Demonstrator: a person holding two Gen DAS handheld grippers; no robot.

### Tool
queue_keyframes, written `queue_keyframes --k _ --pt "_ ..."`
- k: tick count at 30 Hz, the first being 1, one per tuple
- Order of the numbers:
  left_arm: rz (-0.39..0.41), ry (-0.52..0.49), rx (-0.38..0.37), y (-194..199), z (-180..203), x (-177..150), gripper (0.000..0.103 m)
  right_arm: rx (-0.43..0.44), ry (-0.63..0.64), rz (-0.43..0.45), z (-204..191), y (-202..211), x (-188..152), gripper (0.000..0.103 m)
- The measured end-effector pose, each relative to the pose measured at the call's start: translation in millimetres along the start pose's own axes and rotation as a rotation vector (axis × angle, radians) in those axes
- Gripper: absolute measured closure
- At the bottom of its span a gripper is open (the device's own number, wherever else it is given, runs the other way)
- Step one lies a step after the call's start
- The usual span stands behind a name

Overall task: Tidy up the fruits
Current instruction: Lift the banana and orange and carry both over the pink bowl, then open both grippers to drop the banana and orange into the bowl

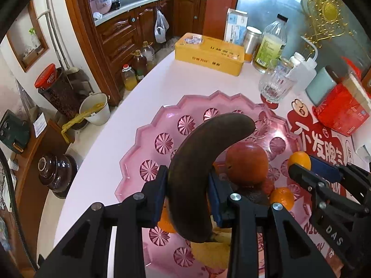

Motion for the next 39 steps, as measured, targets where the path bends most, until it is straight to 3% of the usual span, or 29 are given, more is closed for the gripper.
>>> queue_keyframes --k 2,4,5,6,8,22,31,39 --pt "-0.007 0.005 0.006 -2 0 -1 0.067 0.0 0.012 -0.007 -3 -3 -1 0.071" --pt "0.019 0.0 0.016 3 1 -1 0.045 0.005 0.019 -0.009 -5 -4 -2 0.07" --pt "0.037 -0.003 0.022 9 1 -1 0.025 0.012 0.02 -0.005 -7 -3 -3 0.068" --pt "0.059 -0.006 0.029 16 1 -1 0.018 0.022 0.021 0.0 -8 -1 -3 0.065" --pt "0.099 -0.019 0.061 28 1 -1 0.018 0.028 0.018 0.018 -8 4 -3 0.058" --pt "0.122 0.034 0.057 101 -4 -27 0.007 0.079 0.012 0.099 -16 67 -9 0.058" --pt "0.192 0.025 0.113 170 8 -59 0.007 0.1 0.043 0.159 -21 126 -29 0.058" --pt "0.23 0.021 0.115 218 37 -96 0.007 0.128 0.047 0.195 -9 174 -63 0.058"
Point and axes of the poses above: each gripper's, at about its wrist camera, not at the fingertips, and y roughly against the way its jaws point, z to its right, x to its top, the point moved 4 cm from there along -y, roughly the way its jaws point, and after that the axes turned 1 degree about z, right-handed, at the moved point
